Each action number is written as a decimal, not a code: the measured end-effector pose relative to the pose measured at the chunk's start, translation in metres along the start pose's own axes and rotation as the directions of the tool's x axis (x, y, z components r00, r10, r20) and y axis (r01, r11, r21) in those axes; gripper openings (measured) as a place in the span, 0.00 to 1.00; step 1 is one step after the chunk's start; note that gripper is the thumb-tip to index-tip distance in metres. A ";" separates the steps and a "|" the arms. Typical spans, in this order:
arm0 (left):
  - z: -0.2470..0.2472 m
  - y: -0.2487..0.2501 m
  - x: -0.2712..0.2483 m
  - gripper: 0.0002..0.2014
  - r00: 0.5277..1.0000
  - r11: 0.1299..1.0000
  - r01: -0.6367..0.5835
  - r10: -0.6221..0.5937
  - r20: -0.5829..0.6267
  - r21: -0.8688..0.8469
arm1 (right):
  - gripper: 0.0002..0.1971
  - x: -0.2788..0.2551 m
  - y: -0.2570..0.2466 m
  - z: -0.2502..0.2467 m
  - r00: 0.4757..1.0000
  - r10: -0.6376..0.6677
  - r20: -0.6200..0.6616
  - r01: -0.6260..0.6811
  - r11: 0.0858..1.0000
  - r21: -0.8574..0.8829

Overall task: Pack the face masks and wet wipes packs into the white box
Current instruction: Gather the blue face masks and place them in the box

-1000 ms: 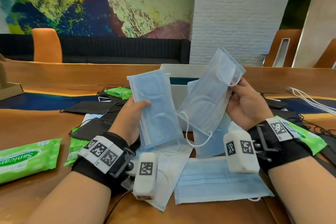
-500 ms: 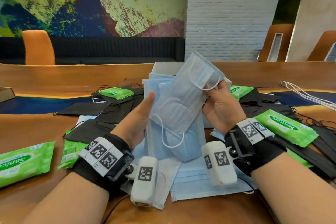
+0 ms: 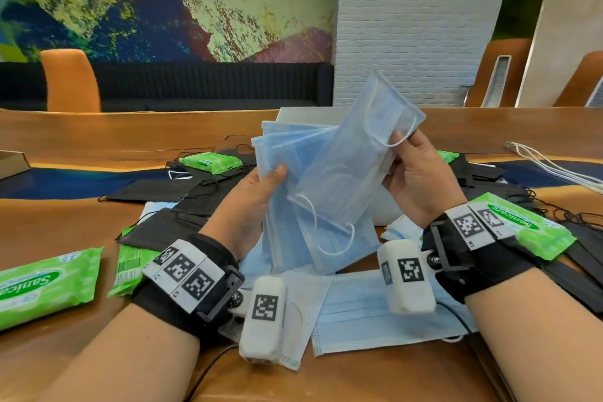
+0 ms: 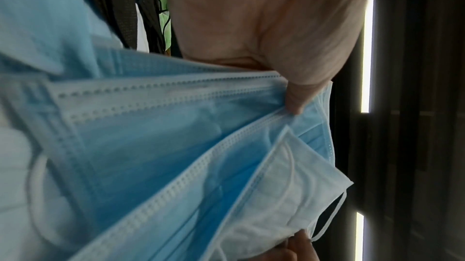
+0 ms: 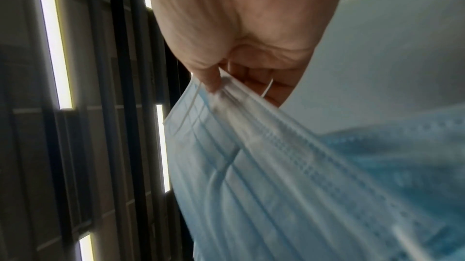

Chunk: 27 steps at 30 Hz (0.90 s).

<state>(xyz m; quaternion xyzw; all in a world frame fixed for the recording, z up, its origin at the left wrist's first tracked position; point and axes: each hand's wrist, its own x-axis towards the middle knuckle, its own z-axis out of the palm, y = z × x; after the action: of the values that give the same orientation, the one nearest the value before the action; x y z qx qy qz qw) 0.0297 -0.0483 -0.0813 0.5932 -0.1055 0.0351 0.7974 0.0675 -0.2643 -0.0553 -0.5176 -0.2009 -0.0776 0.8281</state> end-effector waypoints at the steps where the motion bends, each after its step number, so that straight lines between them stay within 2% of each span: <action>1: 0.000 0.001 0.000 0.12 1.000 1.000 -0.015 0.015 -0.011 0.008 | 0.14 0.000 -0.002 -0.002 1.000 -0.002 0.002 0.002 1.000 -0.009; 7: 0.000 0.005 0.003 0.12 0.996 0.996 -0.081 0.080 -0.031 -0.034 | 0.08 -0.002 0.000 -0.001 0.993 0.087 0.075 -0.078 0.990 -0.117; 13: 0.017 0.007 0.004 0.10 0.997 0.997 -0.071 0.072 -0.010 0.030 | 0.06 -0.006 0.010 0.006 0.971 0.189 0.149 -0.191 0.982 0.004; 21: 0.038 0.027 0.004 0.12 0.983 0.968 -0.178 0.183 -0.013 0.178 | 0.09 -0.009 0.008 0.010 0.981 0.136 0.142 -0.147 0.987 0.069; 23: 0.040 0.021 0.004 0.18 0.980 0.950 -0.196 0.200 0.011 0.241 | 0.07 -0.009 0.010 0.012 0.982 0.139 0.131 -0.140 0.990 0.004; 24: 0.039 0.018 0.004 0.24 0.978 0.934 -0.207 0.203 0.046 0.291 | 0.07 -0.009 0.011 0.012 0.979 0.161 0.124 -0.157 0.987 -0.042; 27: 0.035 0.009 0.003 0.43 0.979 0.886 -0.199 0.157 0.133 0.419 | 0.15 -0.010 0.014 0.010 0.959 0.252 0.130 -0.249 0.968 -0.039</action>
<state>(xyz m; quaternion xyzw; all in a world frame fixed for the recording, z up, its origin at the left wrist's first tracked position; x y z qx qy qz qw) 0.0265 -0.0790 -0.0624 0.7432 -0.1872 0.1021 0.6342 0.0605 -0.2500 -0.0667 -0.5522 -0.1880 0.0608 0.8100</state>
